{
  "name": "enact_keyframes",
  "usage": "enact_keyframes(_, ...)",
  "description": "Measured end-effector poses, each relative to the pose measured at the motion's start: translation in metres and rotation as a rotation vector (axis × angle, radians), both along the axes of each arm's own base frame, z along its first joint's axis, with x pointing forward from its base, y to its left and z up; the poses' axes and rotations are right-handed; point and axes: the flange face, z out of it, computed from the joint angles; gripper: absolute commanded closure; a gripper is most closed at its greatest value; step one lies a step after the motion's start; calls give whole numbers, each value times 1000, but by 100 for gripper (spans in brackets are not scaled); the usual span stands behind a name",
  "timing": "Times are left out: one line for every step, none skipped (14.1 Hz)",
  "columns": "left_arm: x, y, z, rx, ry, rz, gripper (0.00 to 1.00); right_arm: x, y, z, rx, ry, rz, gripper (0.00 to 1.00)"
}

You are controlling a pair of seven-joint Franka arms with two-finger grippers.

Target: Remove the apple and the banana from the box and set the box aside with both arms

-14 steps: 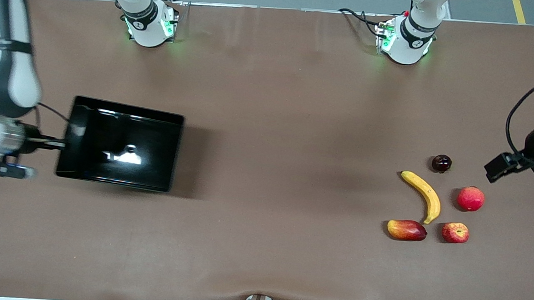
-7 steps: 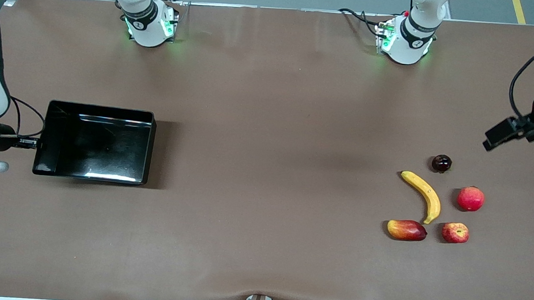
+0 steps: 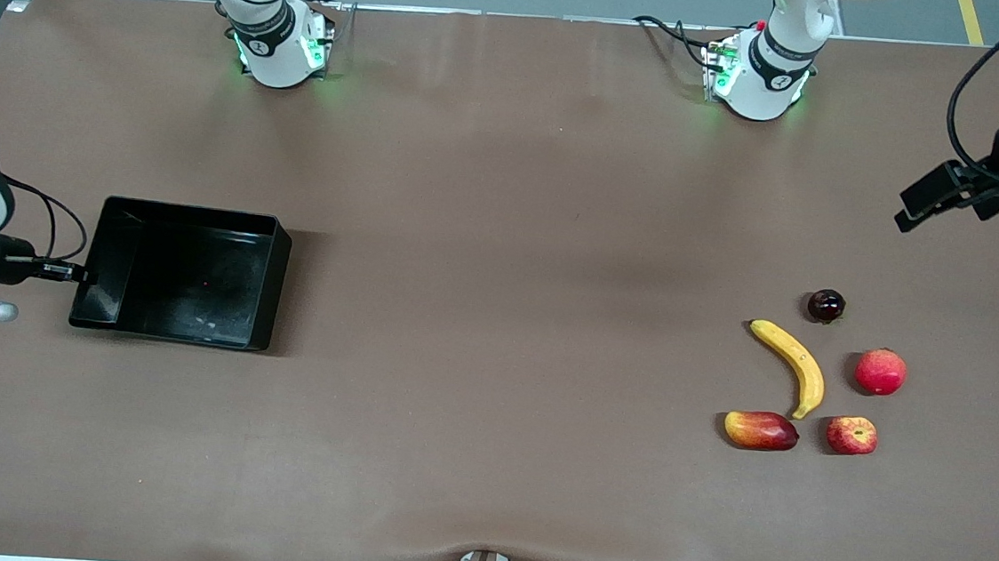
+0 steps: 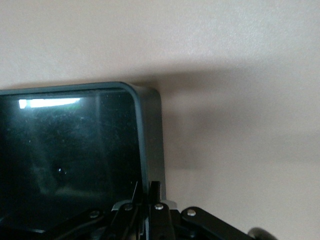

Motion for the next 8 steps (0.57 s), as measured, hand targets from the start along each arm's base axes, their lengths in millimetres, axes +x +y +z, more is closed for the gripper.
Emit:
enact_keyframes(-4, -3, 1, 1, -1, -7, 0, -1, 1, -1, 0, 1, 0, 49)
enact_keyframes(-6, -6, 2, 1, -2, -11, 0, -1, 1, -1, 0, -1, 1, 0)
enact_keyframes(-7, -8, 2, 1, -1, -15, 0, -1, 1, -1, -1, -4, 0, 0)
enact_keyframes(-8, -11, 0, 2, 3, -22, 0, -1, 0, -2, -1, -6, 2, 0)
enact_keyframes(-8, -18, -4, 3, 10, -33, 0, -1, 0, -2, 0, -8, 9, 0)
enact_keyframes(-8, -24, -7, 4, 17, -45, 0, -1, -1, -2, 3, -13, 27, 0)
enact_keyframes(-8, -30, -11, 5, 23, -56, 0, -2, -3, -2, 9, -18, 55, 0)
enact_keyframes(-7, -33, -13, 6, 28, -61, 0, -4, -5, -2, 17, -26, 89, 0)
